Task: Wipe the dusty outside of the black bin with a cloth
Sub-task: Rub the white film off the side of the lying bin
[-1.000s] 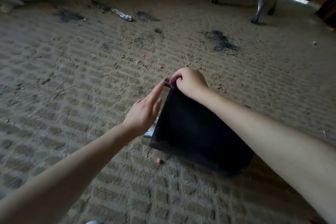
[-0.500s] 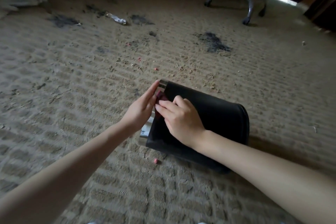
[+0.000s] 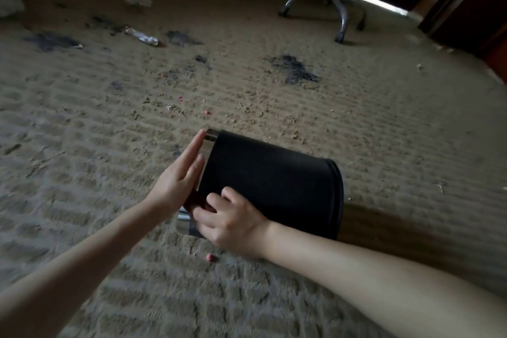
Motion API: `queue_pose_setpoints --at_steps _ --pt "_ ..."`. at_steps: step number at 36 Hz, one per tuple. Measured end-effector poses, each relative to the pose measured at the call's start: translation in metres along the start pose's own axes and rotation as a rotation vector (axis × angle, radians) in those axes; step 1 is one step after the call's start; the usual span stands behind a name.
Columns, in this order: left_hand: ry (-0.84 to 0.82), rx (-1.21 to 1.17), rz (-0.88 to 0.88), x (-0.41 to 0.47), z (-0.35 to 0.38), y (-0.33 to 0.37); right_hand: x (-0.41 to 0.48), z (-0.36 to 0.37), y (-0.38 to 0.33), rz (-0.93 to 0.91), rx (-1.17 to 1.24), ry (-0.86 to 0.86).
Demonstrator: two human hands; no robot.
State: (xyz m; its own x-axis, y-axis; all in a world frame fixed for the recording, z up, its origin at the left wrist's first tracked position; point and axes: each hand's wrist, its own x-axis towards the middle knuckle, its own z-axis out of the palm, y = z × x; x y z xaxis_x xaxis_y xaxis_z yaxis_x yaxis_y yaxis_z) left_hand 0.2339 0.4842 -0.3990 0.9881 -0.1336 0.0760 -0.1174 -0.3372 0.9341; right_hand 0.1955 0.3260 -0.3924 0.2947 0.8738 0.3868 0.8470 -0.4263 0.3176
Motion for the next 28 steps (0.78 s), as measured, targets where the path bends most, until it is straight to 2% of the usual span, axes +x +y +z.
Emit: queue_pose_setpoints --at_steps 9,18,24,28 --pt "-0.047 0.166 -0.002 0.003 -0.006 0.008 -0.048 -0.008 0.01 -0.088 0.018 -0.045" --pt "-0.109 0.218 -0.069 0.012 -0.01 0.016 -0.13 -0.045 0.034 -0.126 -0.012 -0.236" --pt "-0.042 -0.074 -0.268 -0.017 -0.014 0.002 -0.163 -0.076 0.059 -0.026 -0.048 -0.431" --pt "-0.079 -0.137 -0.37 -0.036 -0.003 -0.005 -0.158 -0.105 0.084 0.132 0.033 -0.382"
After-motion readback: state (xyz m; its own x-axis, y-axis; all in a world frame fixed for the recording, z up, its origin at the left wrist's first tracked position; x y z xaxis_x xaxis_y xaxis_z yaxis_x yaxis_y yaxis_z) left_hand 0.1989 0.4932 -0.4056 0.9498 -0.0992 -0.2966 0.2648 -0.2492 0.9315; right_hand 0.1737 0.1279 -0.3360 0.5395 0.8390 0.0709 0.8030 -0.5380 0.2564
